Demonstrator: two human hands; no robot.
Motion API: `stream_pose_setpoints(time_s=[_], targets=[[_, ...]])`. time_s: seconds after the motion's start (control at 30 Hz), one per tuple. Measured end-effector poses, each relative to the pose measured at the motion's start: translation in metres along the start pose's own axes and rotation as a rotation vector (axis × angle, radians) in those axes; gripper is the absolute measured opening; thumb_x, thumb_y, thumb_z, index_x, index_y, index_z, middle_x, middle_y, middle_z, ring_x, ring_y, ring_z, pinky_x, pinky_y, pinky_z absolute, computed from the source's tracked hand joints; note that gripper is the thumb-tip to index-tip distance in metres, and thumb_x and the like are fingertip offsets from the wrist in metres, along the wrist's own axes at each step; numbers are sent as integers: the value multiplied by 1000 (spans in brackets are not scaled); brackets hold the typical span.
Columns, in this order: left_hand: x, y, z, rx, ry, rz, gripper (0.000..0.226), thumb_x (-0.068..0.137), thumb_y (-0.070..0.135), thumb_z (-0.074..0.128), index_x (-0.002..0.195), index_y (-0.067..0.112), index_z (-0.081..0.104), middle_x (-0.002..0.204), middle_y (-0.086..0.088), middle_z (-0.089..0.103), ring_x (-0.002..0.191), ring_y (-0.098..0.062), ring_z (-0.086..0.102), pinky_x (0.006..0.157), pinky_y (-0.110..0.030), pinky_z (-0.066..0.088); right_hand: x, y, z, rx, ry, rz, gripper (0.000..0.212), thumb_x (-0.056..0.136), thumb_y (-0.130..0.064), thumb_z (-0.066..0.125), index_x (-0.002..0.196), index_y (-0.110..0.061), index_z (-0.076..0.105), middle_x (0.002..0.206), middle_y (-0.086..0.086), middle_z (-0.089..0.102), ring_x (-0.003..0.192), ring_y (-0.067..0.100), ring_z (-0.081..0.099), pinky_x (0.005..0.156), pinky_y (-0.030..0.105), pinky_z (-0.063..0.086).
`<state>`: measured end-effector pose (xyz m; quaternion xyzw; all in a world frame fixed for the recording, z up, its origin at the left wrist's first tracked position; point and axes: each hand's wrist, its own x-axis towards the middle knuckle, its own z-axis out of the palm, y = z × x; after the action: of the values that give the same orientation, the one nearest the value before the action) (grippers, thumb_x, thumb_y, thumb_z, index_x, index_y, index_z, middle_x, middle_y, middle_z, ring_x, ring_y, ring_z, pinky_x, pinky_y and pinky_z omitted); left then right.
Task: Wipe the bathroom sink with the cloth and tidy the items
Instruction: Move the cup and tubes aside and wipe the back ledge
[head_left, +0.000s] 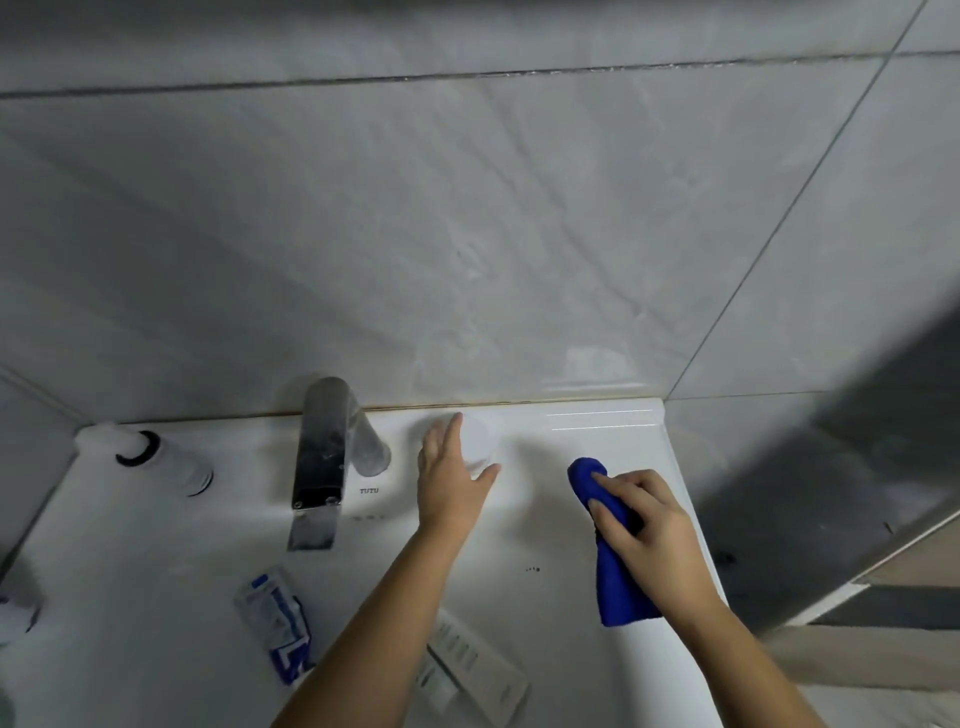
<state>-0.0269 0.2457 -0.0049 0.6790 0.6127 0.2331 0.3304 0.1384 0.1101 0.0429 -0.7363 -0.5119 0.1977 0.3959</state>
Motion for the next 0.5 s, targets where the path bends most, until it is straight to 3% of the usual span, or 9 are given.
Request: stream_pose_setpoints(time_s=[0.23, 0.5], targets=[[18, -8, 15, -131, 133, -163, 65, 71, 23, 76, 129, 20, 46, 130, -3, 50, 117, -24, 50, 92, -29, 40, 5, 12, 1, 12, -25, 46, 27, 83, -14, 65, 109, -17, 65, 97, -8, 53, 87, -1, 54, 73, 1, 36], [-42, 28, -33, -241, 100, -14, 65, 63, 29, 82, 121, 24, 52, 118, 9, 55, 105, -12, 52, 86, -28, 47, -4, -6, 0, 20, 7, 10, 27, 82, -10, 66, 108, -16, 66, 96, -5, 54, 89, 1, 53, 73, 3, 38]])
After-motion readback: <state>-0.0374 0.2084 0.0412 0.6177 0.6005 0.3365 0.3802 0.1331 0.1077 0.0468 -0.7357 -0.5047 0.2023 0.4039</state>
